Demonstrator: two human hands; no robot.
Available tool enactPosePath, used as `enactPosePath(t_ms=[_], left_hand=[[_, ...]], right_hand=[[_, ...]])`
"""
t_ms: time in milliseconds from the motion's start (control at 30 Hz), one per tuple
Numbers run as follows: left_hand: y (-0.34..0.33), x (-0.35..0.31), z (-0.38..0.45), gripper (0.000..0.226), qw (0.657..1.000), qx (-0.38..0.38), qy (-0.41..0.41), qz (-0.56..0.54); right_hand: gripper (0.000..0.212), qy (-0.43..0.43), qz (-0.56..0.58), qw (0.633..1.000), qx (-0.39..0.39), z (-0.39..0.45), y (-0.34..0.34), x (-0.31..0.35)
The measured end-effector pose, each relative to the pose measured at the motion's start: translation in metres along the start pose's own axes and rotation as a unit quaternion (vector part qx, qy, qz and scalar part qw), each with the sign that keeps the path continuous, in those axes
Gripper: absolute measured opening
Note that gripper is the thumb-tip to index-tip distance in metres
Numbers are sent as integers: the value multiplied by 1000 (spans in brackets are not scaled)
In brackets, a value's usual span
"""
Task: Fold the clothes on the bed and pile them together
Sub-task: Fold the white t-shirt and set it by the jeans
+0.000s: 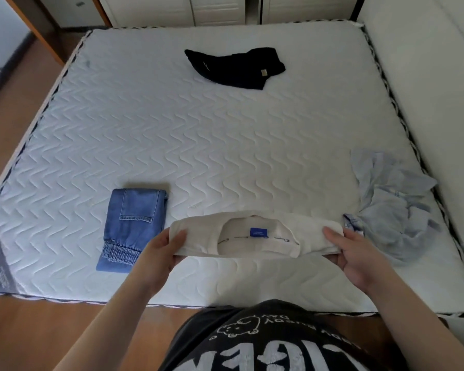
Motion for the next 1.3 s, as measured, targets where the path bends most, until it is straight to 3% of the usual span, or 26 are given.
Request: enactPosePath(t_ms=[100,267,367,567,767,1000,1300], left_hand=[[-7,3,-14,20,999,-25,-26,8],[-14,15,-53,21,993,-107,-26,-39],[-7,27,-84,20,988,-150,-33,-26],[24,54,-158,18,961,-274,-31,21],[57,71,-214,20,930,-361,-47,-49],[124,92,-250,22,906,-403,-54,-115],[221,79,-275,22,903,-400,-102,-118]], right_hand=[[21,3,12,999,31,-3,2,2],[28,2,-62,994,85,6,-6,9],[16,-7,-92,990,106,15,-20,8],[12,-14,-181,967,178,10,-85,-6],[12,-20,-277,928,248,-6,-161,-37],[13,-17,-329,900,286,-19,-257,-88],[15,19,-345,885,312,-42,-387,-134]])
Point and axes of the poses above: each hand's wrist, its own z-axis towards the middle knuckle, its own y-axis out of the back of the hand, x = y × z, the point moved 1 cm from there along z, towards the middle knuckle, and after that the axes turned 1 degree about -z, right-handed, at the moved point
